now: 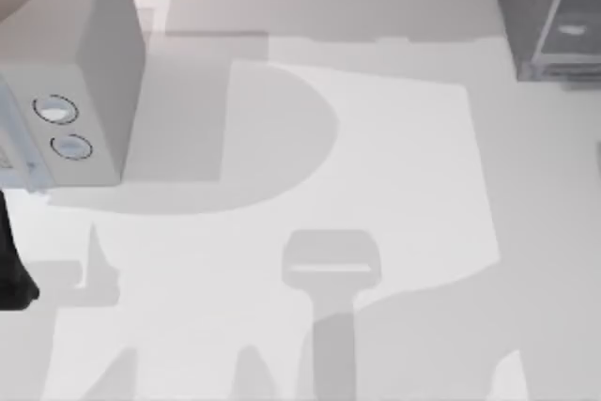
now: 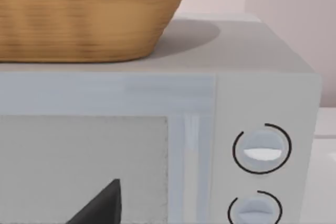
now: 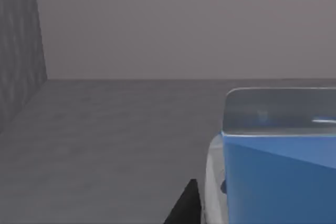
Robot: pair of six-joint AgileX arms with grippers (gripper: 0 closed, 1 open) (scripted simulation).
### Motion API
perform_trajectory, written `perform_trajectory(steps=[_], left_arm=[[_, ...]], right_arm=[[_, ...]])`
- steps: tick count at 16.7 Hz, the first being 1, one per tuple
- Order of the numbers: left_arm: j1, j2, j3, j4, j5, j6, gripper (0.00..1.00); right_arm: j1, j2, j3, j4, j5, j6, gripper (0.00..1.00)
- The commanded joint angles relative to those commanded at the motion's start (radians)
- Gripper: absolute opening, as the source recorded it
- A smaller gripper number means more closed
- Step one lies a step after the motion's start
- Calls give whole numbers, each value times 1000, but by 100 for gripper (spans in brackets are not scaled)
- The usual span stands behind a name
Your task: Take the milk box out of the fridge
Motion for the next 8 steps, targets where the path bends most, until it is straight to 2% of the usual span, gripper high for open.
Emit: perform_trajectory(steps=[8], left_arm=[[0,0,0,0,0,0,100]], right_arm=[[0,-151,-2,-148,-2,2,0]])
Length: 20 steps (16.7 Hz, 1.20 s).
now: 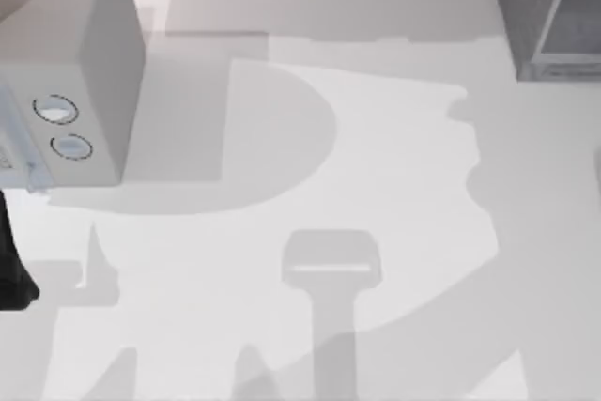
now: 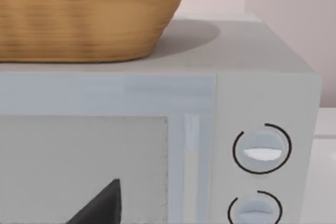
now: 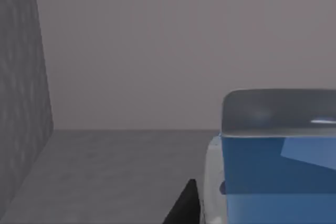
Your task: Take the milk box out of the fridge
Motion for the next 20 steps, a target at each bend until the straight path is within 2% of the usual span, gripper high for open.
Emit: perform_trajectory(steps=[6,14,20], left_arm=[[0,0,0,0,0,0,100],[0,0,0,0,0,0,100],[0,0,0,0,0,0,100]], right_arm=[[-7,-31,-37,33,-10,1,0],[-47,-203,-417,191,-47,2,0],[-48,-224,-446,216,-56,5,0]])
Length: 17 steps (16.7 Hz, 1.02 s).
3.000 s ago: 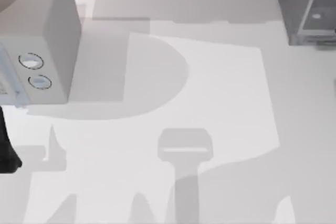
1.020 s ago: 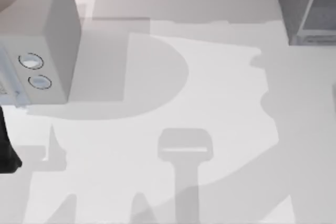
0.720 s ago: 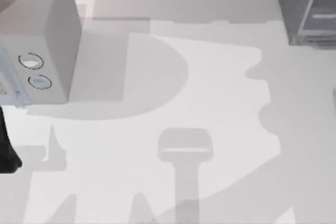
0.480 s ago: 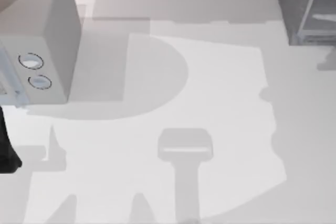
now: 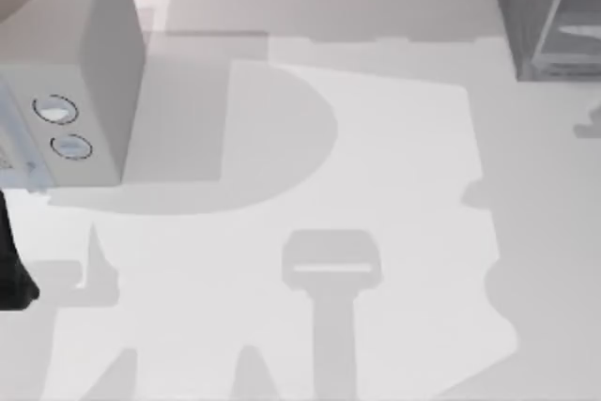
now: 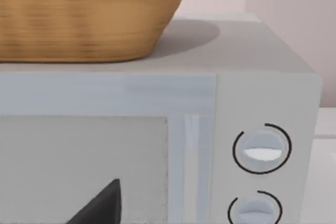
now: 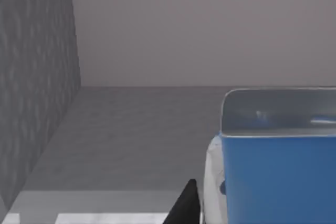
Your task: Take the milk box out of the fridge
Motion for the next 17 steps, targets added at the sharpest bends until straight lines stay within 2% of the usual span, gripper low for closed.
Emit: perform_trajectory(steps=[4,8,12,17], left_arm=[[0,0,0,0,0,0,100],[0,0,0,0,0,0,100],[0,0,0,0,0,0,100],[0,0,0,0,0,0,100]], right_arm=[[9,-63,-17,-41,8,-2,0],[36,-292,-87,-179,35,-8,0],[78,-681,-217,-421,76,-10,0],[144,-1304,-426,-806,133,-10,0]])
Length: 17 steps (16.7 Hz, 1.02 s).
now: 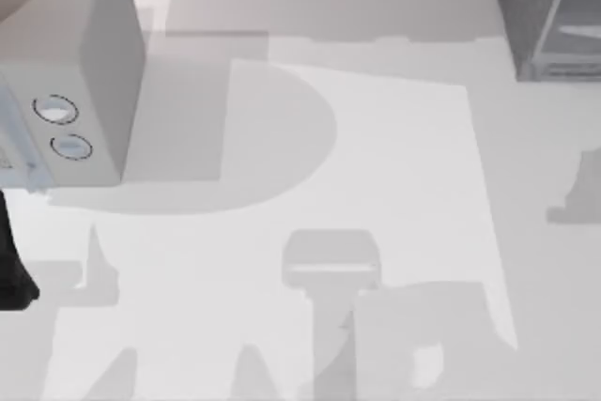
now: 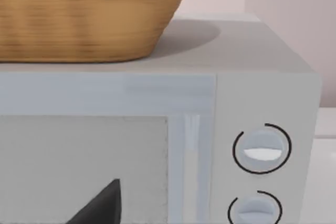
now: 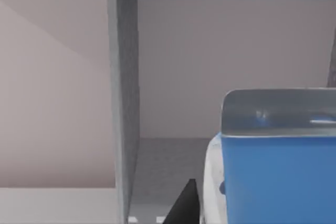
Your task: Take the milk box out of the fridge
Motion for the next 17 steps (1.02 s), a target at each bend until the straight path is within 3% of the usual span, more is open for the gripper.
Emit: perform_trajectory(steps=[4,8,17], left_arm=[[0,0,0,0,0,0,100],[0,0,0,0,0,0,100],[0,0,0,0,0,0,100]], right_arm=[[53,-391,-144,-271,43,-3,0],[92,-622,-232,-448,75,-7,0],[109,-674,-253,-491,84,-7,0]])
